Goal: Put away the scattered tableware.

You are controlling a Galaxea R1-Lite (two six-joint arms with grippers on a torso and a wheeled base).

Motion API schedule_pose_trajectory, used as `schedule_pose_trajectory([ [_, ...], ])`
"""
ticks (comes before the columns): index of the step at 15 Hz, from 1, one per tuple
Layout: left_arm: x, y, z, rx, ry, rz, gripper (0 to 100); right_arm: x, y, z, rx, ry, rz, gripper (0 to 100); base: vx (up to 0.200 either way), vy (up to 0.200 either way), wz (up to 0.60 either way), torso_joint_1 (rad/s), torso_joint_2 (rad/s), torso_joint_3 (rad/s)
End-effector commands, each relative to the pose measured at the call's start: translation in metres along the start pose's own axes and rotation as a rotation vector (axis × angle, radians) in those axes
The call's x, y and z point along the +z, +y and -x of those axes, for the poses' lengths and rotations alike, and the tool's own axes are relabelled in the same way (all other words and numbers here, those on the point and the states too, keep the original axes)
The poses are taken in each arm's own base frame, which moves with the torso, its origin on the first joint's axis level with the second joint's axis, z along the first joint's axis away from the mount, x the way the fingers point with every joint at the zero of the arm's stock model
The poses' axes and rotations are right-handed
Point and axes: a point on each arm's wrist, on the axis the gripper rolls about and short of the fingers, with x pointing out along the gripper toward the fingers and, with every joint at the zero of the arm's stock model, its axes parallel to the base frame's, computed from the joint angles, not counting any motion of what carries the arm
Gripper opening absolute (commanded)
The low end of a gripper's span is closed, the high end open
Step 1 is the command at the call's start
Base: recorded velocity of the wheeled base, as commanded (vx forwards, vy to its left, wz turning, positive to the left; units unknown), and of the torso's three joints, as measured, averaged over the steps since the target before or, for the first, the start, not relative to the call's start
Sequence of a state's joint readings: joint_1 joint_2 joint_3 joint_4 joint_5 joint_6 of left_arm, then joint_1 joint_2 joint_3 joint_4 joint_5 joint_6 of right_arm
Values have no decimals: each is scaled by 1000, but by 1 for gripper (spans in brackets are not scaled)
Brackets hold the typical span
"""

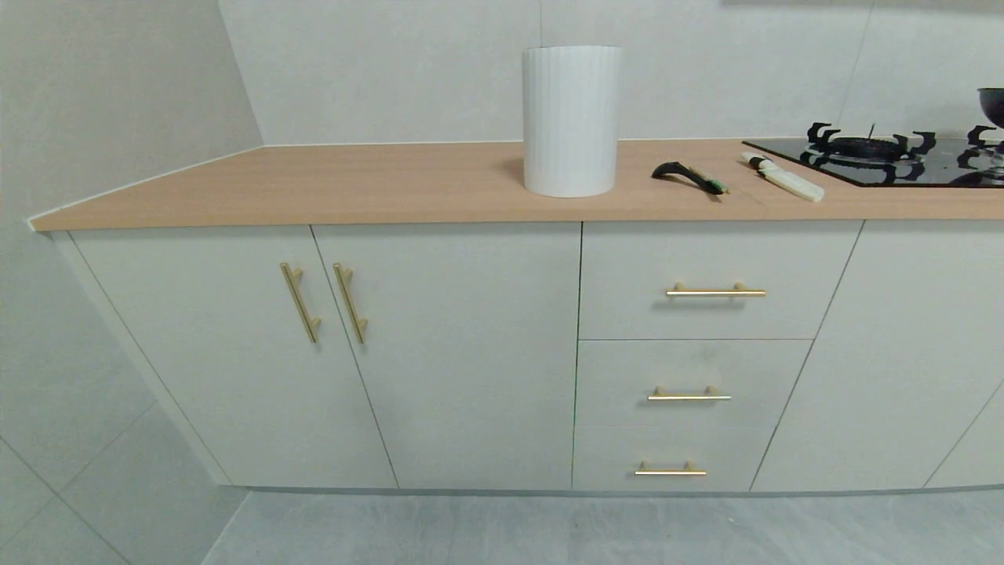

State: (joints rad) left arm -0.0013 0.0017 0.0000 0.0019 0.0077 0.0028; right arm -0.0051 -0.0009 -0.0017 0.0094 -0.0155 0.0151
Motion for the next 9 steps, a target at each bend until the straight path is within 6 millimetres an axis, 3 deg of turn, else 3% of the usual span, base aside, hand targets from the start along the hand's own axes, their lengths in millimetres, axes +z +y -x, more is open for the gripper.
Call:
schedule_pose_trajectory([
  [1,0,0,0,1,1,0,100,0,0,0,1,1,0,100,0,0,0,0,0,0],
  [2,0,0,0,1,1,0,100,0,0,0,1,1,0,100,0,0,0,0,0,0],
  [5,0,0,0,1,1,-2,100,0,0,0,1,1,0,100,200,0,0,-2,2,6],
  [9,0,0,0,1,-1,-2,100,0,0,0,1,1,0,100,0,0,0,0,0,0],
])
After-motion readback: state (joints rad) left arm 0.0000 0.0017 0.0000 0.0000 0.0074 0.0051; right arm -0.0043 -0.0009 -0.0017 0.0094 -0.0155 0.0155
